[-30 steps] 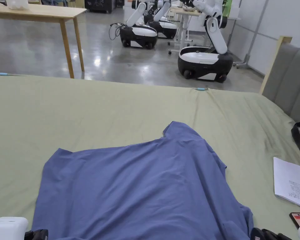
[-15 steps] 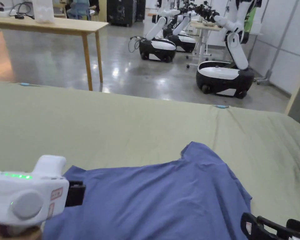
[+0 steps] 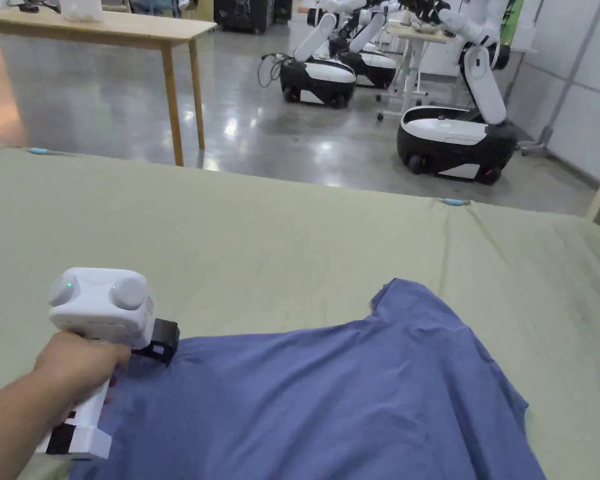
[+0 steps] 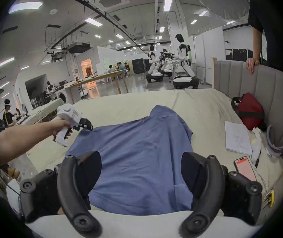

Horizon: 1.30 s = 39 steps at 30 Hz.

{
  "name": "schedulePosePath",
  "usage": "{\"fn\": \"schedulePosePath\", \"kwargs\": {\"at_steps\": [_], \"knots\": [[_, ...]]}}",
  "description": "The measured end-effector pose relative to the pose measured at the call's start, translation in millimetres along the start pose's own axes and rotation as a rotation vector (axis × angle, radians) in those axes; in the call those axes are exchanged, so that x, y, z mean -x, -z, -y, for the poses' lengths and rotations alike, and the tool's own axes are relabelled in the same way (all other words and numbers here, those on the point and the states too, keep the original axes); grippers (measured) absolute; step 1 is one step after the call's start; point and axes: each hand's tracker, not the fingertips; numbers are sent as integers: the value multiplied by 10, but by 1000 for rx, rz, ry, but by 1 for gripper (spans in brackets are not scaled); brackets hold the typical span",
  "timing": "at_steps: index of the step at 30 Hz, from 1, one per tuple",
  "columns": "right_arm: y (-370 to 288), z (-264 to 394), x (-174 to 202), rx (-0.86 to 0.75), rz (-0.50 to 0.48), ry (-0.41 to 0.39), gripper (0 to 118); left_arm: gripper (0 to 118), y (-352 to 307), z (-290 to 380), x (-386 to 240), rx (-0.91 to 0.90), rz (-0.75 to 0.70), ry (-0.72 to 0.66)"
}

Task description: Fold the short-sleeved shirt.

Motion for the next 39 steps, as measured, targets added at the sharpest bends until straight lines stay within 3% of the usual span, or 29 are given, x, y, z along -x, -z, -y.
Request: {"fn": "schedulePosePath", "kwargs": {"at_steps": [2, 4, 6, 7, 8, 9, 13, 16, 20, 21, 23, 25, 31, 33, 35, 36, 37, 39], "knots": [[63, -29, -24, -1, 1, 0, 100, 87, -12, 120, 36, -39, 47, -32], [167, -85, -41, 6, 3, -2, 100, 79, -74, 137, 33, -64, 15, 43], [303, -176, -77, 13, 2, -1, 100, 63, -131, 153, -11, -80, 16, 83], [394, -257, -92, 14, 0, -8, 100, 47, -309, 258, -39, -105, 11, 93], [487, -349, -105, 14, 3, -21, 100, 14, -343, 279, -72, -126, 20, 116], [626, -490, -122, 13, 14, -46, 100, 4, -376, 314, -117, -124, 34, 126], [1451, -1191, -290, 58, 34, -115, 100, 3, -387, 440, -136, -146, 22, 156], [2365, -1765, -496, 183, 18, -124, 100, 3, -323, 424, 23, -148, 93, 76], [3688, -2233, -853, 395, 44, -77, 100, 3, -209, 346, 72, -141, 96, 83], [3977, -2277, -909, 422, 61, -102, 100, 3, -193, 336, 64, -143, 91, 91], [4472, -2258, -1035, 472, 85, -59, 100, 3, -134, 334, 70, -147, 88, 95], [4858, -2153, -1105, 532, 111, -67, 100, 3, -101, 304, 106, -149, 95, 90], [5474, -1554, -1255, 687, 146, -131, 97, 3, -37, 300, 131, -153, 116, 77], [5504, -1430, -1275, 731, 124, -123, 76, 3, -20, 275, 141, -156, 117, 81], [5186, -1481, -1212, 667, 112, -101, 58, 3, -65, 299, 83, -154, 113, 77], [5151, -1500, -1223, 682, 80, -67, 39, 3, -66, 283, 73, -151, 110, 75], [5091, -1525, -1205, 664, 116, -98, 6, 3, -72, 271, 66, -150, 106, 73], [4897, -1547, -1118, 623, 118, -102, 1, 3, -160, 310, 38, -159, 104, 62]]}}
